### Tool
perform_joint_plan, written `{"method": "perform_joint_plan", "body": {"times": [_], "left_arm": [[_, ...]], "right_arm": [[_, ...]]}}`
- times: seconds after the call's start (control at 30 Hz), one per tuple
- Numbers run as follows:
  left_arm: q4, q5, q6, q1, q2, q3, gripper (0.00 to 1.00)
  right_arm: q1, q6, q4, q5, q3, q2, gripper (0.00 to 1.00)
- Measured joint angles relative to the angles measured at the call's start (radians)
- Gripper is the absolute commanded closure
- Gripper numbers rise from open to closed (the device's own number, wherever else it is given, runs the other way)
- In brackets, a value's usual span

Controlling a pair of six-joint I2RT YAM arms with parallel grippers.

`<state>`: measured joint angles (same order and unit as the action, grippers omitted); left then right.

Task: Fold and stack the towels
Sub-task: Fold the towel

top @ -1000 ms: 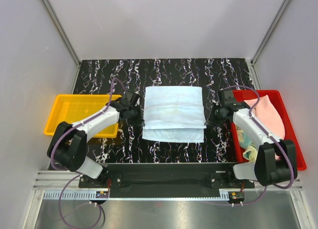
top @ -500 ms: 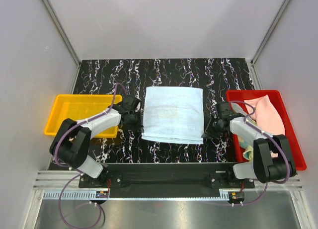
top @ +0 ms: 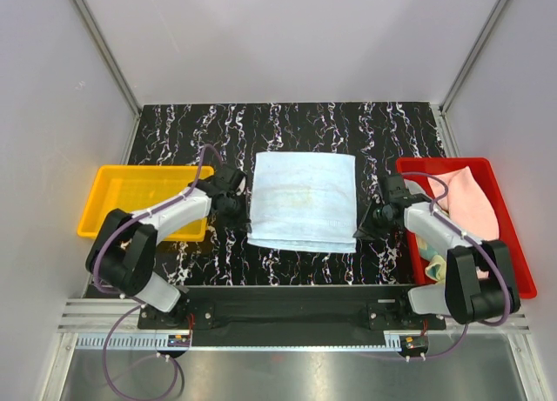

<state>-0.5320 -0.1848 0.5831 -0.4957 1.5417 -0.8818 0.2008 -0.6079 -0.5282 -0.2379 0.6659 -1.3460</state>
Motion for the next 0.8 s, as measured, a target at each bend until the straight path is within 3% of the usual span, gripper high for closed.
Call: {"method": "perform_joint_plan", "body": {"times": [0.27,0.47,0.8], "left_arm": [[-0.022,-0.047,0.001,0.0,-0.105,-0.016,1.0],[0.016,-0.06,0.001,0.0,-0.057,0.092,1.0],[0.056,-0.079,0.0,0.0,-0.021,0.11,1.0]], "right_arm": [[0.0,0.005,-0.053,-0.001,0.04,0.132,1.0],[0.001,-0.032,-0.037,-0.013,-0.088,0.143,1.0],[0.016,-0.089,0.008,-0.009,-0.123,0.13,1.0]]}}
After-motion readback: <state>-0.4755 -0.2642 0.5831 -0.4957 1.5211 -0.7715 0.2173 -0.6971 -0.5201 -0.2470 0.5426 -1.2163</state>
